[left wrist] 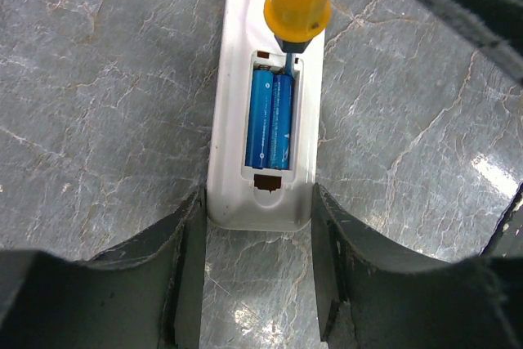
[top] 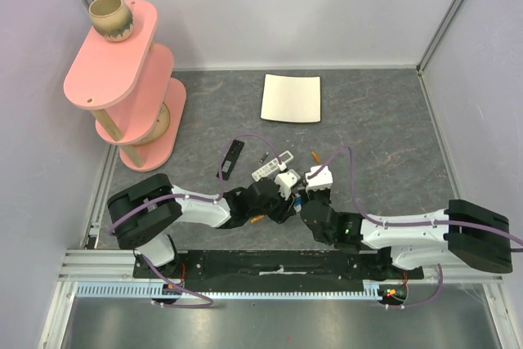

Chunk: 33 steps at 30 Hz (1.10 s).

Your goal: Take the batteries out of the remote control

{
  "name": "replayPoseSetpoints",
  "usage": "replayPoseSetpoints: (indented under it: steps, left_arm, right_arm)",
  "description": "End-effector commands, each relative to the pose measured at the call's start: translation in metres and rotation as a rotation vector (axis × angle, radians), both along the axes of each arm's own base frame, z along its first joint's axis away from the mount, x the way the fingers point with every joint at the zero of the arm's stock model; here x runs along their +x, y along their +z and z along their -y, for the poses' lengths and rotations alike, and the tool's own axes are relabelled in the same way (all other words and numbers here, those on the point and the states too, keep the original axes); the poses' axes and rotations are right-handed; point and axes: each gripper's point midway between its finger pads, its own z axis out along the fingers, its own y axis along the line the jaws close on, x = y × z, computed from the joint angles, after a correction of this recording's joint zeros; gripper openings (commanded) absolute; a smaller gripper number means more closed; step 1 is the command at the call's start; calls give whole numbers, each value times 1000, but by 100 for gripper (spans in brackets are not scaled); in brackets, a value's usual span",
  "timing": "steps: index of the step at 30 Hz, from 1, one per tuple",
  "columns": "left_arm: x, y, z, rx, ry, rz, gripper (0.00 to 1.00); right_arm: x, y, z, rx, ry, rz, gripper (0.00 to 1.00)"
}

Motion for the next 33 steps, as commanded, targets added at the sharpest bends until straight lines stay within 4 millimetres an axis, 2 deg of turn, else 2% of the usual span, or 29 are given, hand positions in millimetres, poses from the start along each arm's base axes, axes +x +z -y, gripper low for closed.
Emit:
replayPoseSetpoints:
  steps: [1,8,12,16,26,33]
  left_arm:
    - [-30,-48,-33,146,3,-175,2]
    - [-31,-51,-33,152,1,-184,2]
    - [-31,-52,-33,154,-2,-190,2]
    - [-31,-54,-33,162,-2,-194,2]
    - [-30,-54,-35,172,4,-195,2]
    - [-29,-50,-36,170,7,-186,3]
  right_arm:
    - [-21,-50,13,-17,67,-112,0]
    - [-18,-32,28,205,74,-99,0]
    - [-20,-14,32,336,124,-61,0]
    - [-22,-3,31,370,159,-42,0]
    - [-22,11,27,413,184,-17,0]
    - [-21,34,30,452,185,26,0]
